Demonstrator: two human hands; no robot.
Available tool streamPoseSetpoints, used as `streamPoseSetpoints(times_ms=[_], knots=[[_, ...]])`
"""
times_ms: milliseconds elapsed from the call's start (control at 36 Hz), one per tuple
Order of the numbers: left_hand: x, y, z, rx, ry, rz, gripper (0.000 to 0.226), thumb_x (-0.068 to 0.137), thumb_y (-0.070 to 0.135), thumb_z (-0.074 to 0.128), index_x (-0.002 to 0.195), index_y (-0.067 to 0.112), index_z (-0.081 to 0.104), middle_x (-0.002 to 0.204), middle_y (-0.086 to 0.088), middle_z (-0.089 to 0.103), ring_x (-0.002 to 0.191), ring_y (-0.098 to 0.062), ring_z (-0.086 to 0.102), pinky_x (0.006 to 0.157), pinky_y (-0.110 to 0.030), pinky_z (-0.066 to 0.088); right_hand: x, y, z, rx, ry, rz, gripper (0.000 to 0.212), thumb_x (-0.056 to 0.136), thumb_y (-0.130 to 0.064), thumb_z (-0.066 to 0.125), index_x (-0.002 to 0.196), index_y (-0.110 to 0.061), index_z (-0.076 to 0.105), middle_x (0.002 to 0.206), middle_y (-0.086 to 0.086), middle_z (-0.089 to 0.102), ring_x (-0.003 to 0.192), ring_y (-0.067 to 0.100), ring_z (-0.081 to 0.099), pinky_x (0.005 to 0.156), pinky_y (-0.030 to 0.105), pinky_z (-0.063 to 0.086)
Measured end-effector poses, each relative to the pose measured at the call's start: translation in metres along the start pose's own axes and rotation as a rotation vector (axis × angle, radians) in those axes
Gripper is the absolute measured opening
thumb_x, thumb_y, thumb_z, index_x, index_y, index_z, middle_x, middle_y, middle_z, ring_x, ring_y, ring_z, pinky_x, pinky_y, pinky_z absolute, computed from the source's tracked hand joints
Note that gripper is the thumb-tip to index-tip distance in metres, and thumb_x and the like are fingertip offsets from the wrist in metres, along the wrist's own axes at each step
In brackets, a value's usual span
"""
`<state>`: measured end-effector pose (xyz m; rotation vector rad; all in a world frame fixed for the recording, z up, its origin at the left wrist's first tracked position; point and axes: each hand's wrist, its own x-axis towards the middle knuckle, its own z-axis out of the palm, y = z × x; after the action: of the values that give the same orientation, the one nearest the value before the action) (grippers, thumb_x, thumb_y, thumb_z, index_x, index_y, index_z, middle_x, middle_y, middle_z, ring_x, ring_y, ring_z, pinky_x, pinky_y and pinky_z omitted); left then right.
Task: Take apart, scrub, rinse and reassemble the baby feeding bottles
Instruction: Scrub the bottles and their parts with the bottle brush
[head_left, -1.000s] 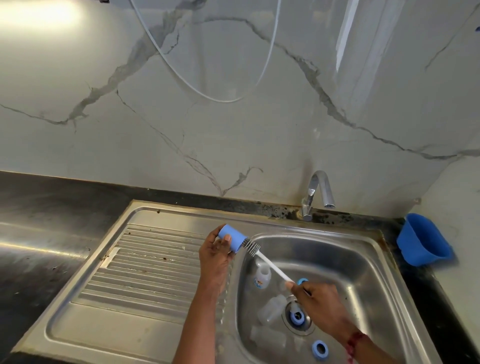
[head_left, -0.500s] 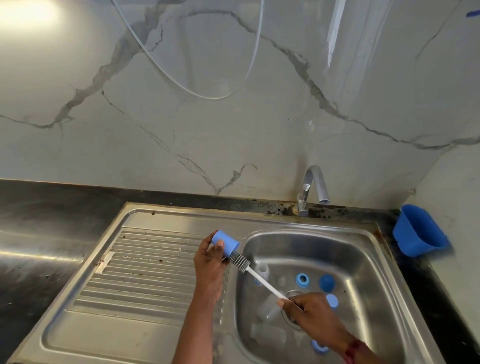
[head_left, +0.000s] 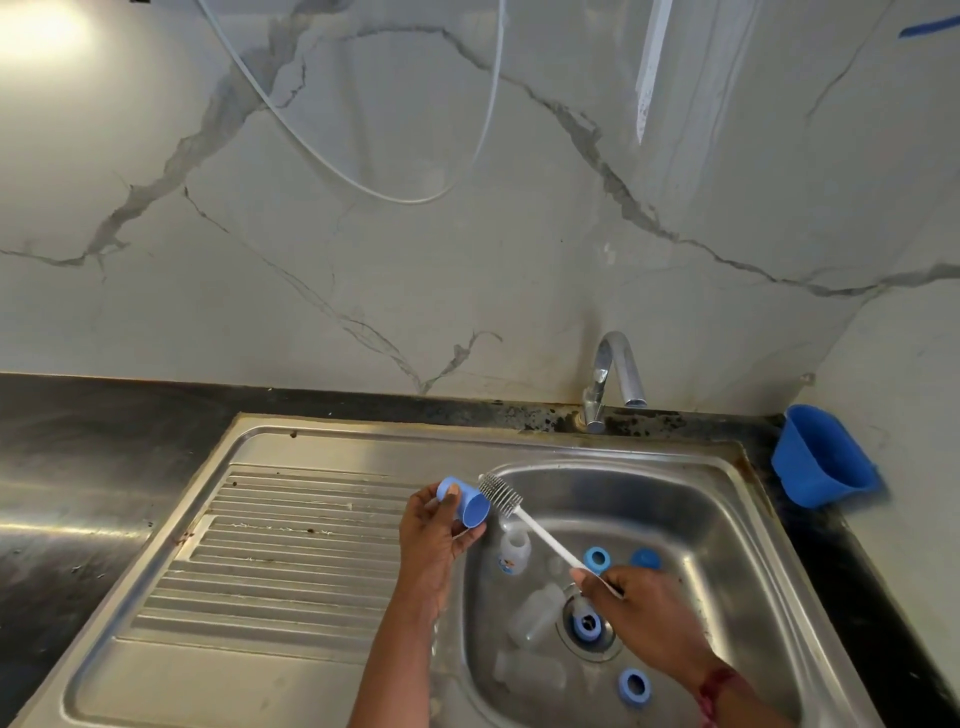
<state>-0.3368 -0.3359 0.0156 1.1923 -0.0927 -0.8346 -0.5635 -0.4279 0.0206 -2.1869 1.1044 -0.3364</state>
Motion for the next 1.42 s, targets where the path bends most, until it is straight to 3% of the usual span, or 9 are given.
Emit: streamPoseSetpoints(times_ms=[111, 194, 417, 556, 806, 917, 1194, 1333, 1417], knots=[[0.0, -0.001, -0.004, 0.084, -0.017, 0.023, 0.055, 0.067, 0.022, 0.081, 0.114, 0.001, 0.062, 0.116, -0.02, 0.067, 0.096, -0.033, 0.07, 0.07, -0.035, 0.06, 0.004, 0.005, -0.001, 0.006, -0.033, 0.014, 0.065, 0.092, -0.059, 0.051, 0.059, -0.003, 0.051, 0.048, -0.001, 0.041, 0.045, 0.008, 0.039, 0.049, 0.019, 0.034], [-0.001, 0.002, -0.006, 0.135, 0.002, 0.06, 0.05, 0.065, 0.017, 0.084, 0.11, 0.006, 0.065, 0.113, -0.017, 0.068, 0.092, -0.032, 0.072, 0.07, -0.036, 0.06, 0.006, 0.009, -0.002, 0.011, -0.063, 0.028, 0.065, 0.089, -0.063, 0.05, 0.055, -0.008, 0.047, 0.048, -0.002, 0.041, 0.044, 0.008, 0.036, 0.047, 0.02, 0.033], [-0.004, 0.01, -0.006, 0.226, -0.017, 0.177, 0.049, 0.073, -0.005, 0.081, 0.117, 0.008, 0.062, 0.077, 0.005, 0.076, 0.067, -0.009, 0.072, 0.058, -0.02, 0.056, 0.007, 0.006, -0.015, -0.021, -0.047, -0.01, 0.062, 0.088, -0.061, 0.051, 0.043, -0.022, 0.034, 0.041, -0.007, 0.035, 0.043, 0.01, 0.033, 0.047, 0.019, 0.029], [-0.001, 0.008, -0.011, 0.362, -0.022, 0.242, 0.066, 0.07, 0.006, 0.088, 0.129, 0.016, 0.06, 0.103, -0.017, 0.073, 0.07, -0.014, 0.072, 0.061, -0.018, 0.053, 0.004, 0.002, -0.015, -0.076, -0.057, -0.027, 0.061, 0.094, -0.056, 0.048, 0.048, -0.02, 0.031, 0.044, -0.004, 0.031, 0.042, 0.012, 0.03, 0.047, 0.02, 0.028], [-0.002, 0.008, -0.007, 0.617, -0.138, 0.304, 0.065, 0.073, 0.021, 0.087, 0.131, 0.019, 0.058, 0.128, -0.005, 0.062, 0.084, -0.014, 0.074, 0.069, -0.024, 0.058, 0.011, -0.008, -0.011, -0.14, -0.032, -0.014, 0.06, 0.097, -0.055, 0.046, 0.051, -0.017, 0.039, 0.042, -0.003, 0.037, 0.044, 0.012, 0.038, 0.048, 0.018, 0.033], [-0.005, 0.008, -0.007, 0.616, -0.169, 0.302, 0.069, 0.07, 0.027, 0.088, 0.132, 0.018, 0.058, 0.129, -0.006, 0.06, 0.086, -0.015, 0.074, 0.074, -0.033, 0.062, 0.015, -0.016, -0.009, -0.166, -0.017, -0.025, 0.061, 0.096, -0.057, 0.044, 0.051, -0.018, 0.036, 0.045, -0.001, 0.035, 0.043, 0.014, 0.032, 0.047, 0.02, 0.032], [-0.004, 0.014, -0.016, 0.31, 0.008, 0.259, 0.053, 0.072, 0.008, 0.086, 0.12, 0.011, 0.065, 0.096, -0.018, 0.075, 0.076, -0.024, 0.075, 0.065, -0.028, 0.06, 0.008, -0.016, -0.004, -0.078, -0.056, -0.018, 0.058, 0.097, -0.052, 0.05, 0.054, -0.013, 0.041, 0.051, 0.001, 0.043, 0.047, 0.01, 0.035, 0.051, 0.018, 0.036], [-0.003, 0.014, -0.016, 0.256, -0.012, 0.242, 0.054, 0.075, 0.007, 0.083, 0.125, 0.012, 0.062, 0.096, -0.011, 0.075, 0.077, -0.018, 0.075, 0.064, -0.022, 0.058, 0.006, -0.01, -0.001, -0.055, -0.059, -0.003, 0.06, 0.096, -0.051, 0.052, 0.051, -0.013, 0.039, 0.05, 0.002, 0.042, 0.047, 0.009, 0.034, 0.05, 0.018, 0.036], [-0.003, 0.015, -0.015, 0.273, -0.108, 0.229, 0.053, 0.077, 0.0, 0.079, 0.125, 0.012, 0.062, 0.113, -0.009, 0.07, 0.081, -0.019, 0.075, 0.066, -0.023, 0.058, 0.009, -0.013, -0.004, -0.045, -0.071, 0.027, 0.06, 0.095, -0.054, 0.05, 0.053, -0.014, 0.039, 0.049, -0.001, 0.042, 0.046, 0.008, 0.035, 0.051, 0.017, 0.037]])
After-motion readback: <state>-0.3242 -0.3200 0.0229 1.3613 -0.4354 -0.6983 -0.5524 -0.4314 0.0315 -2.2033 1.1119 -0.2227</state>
